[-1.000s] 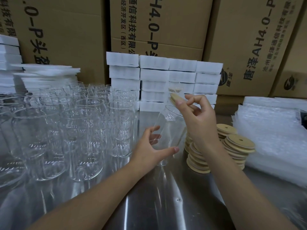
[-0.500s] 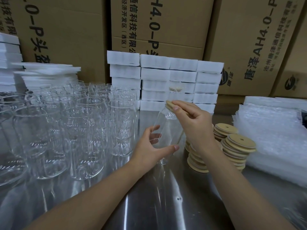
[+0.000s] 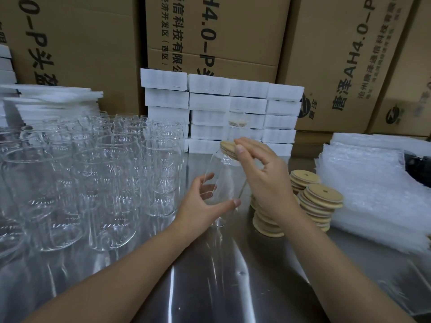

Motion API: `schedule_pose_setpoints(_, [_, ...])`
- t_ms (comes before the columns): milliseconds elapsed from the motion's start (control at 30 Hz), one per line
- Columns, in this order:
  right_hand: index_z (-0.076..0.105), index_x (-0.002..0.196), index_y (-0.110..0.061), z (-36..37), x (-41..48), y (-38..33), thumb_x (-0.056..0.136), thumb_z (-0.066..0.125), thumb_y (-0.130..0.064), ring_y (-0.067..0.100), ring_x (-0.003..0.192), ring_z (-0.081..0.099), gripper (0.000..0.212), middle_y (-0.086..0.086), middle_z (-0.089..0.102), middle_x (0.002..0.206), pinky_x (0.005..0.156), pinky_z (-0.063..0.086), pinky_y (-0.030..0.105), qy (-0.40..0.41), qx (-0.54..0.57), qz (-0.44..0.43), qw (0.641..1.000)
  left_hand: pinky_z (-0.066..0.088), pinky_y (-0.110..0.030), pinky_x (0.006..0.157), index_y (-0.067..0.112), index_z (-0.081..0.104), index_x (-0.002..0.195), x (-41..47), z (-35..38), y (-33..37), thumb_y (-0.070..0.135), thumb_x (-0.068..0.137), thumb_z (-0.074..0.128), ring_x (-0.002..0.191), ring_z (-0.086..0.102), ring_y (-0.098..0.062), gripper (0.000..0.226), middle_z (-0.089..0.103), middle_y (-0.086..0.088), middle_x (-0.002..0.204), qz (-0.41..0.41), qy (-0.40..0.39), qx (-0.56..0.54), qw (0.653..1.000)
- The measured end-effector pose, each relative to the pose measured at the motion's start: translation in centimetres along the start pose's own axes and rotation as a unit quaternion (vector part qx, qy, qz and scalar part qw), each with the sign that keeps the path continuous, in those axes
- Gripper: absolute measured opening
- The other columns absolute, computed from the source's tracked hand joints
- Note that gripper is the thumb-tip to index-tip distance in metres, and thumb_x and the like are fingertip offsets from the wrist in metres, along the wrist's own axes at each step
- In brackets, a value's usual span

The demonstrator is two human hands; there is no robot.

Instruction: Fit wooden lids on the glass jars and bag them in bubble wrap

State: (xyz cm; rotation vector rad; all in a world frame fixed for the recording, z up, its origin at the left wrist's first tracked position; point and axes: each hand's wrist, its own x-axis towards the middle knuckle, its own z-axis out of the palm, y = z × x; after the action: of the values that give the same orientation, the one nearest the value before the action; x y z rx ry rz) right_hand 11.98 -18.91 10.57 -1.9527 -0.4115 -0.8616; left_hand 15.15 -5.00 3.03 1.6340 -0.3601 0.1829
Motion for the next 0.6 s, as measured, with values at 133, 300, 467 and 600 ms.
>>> schedule_pose_setpoints(133, [0.066,0.113,-0.026,-4.2,1.2,-0.3,0.099,0.049,-0.034,0.000,0.105,0.055,0.024,-0.015,0.062,0.108,0.091,0.044,0.020,0.060,-0.110,-0.011,0.992,0.046,-0.019,0.086,0.039,0.043,0.126,0.0,0.0,-0.1,0.047,0.052,0.087,0.109,0.054,0.003,0.087,0.058,0.010,0.119,-0.001,0.011,-0.007,1.000])
schedule_pose_setpoints(300, [0.061,0.124,-0.023,-11.8,3.7,2.4,0.091,0.048,-0.018,0.035,0.115,0.050,0.036,0.010,0.060,0.127,0.093,0.042,0.042,0.035,-0.429,0.189,0.882,0.047,-0.017,0.083,0.040,0.043,0.128,0.0,-0.1,-0.3,0.060,0.043,0.082,0.108,0.055,0.004,0.096,0.058,0.011,0.120,-0.003,0.018,-0.004,1.000])
schedule_pose_setpoints(467, [0.052,0.127,-0.003,-15.9,3.8,5.5,0.092,0.055,-0.044,0.039,0.119,0.047,0.054,0.020,0.053,0.130,0.097,0.039,0.043,-0.045,-0.514,0.386,0.765,0.048,-0.017,0.082,0.041,0.043,0.129,0.0,0.0,-0.3,0.065,0.039,0.079,0.109,0.057,0.001,0.100,0.059,0.009,0.122,0.002,0.021,-0.004,1.000])
schedule_pose_setpoints(600, [0.059,0.114,-0.003,-16.1,3.6,6.1,0.092,0.059,-0.036,0.038,0.108,0.054,0.040,0.019,0.061,0.116,0.081,0.039,0.038,0.002,-0.473,0.402,0.784,0.046,-0.016,0.082,0.042,0.042,0.127,-0.1,-0.1,-0.2,0.063,0.043,0.080,0.113,0.056,-0.002,0.094,0.059,0.012,0.121,0.012,0.035,-0.007,0.999])
